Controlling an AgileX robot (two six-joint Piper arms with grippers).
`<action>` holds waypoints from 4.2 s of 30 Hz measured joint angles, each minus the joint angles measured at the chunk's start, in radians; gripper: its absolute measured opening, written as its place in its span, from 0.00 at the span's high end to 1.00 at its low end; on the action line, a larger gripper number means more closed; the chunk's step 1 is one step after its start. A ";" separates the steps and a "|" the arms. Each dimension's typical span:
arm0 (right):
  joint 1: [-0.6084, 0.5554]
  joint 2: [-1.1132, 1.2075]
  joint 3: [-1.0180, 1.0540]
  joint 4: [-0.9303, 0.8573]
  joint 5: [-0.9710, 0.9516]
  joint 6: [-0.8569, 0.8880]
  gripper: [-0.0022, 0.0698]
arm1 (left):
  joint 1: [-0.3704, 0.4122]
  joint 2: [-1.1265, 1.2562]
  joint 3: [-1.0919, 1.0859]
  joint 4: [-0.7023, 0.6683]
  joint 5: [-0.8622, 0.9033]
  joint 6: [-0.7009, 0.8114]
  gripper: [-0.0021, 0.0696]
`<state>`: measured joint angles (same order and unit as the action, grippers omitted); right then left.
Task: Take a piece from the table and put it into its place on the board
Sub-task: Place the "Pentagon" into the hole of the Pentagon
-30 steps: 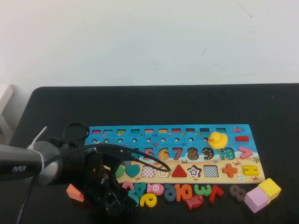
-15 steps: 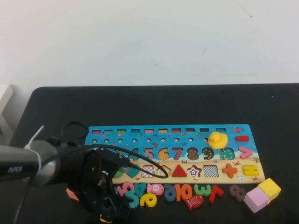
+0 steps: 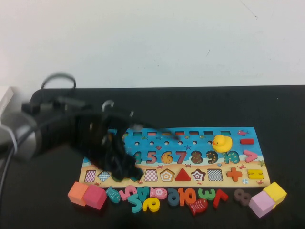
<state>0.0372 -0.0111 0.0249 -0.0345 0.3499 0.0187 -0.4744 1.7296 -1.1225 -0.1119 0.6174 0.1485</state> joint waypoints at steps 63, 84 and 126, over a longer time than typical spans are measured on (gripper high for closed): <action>0.000 0.000 0.000 0.000 0.000 0.000 0.94 | -0.154 0.448 -0.386 0.037 -0.026 -0.232 0.54; 0.000 0.000 0.000 0.000 0.000 0.000 0.94 | -0.154 0.449 -0.386 0.039 -0.048 -0.341 0.54; 0.000 0.000 0.000 0.000 0.000 -0.019 0.94 | -0.152 0.457 -0.389 0.058 -0.021 -0.358 0.34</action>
<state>0.0372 -0.0111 0.0249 -0.0345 0.3499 0.0000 -0.6262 2.1864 -1.5110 -0.0539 0.5964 -0.2097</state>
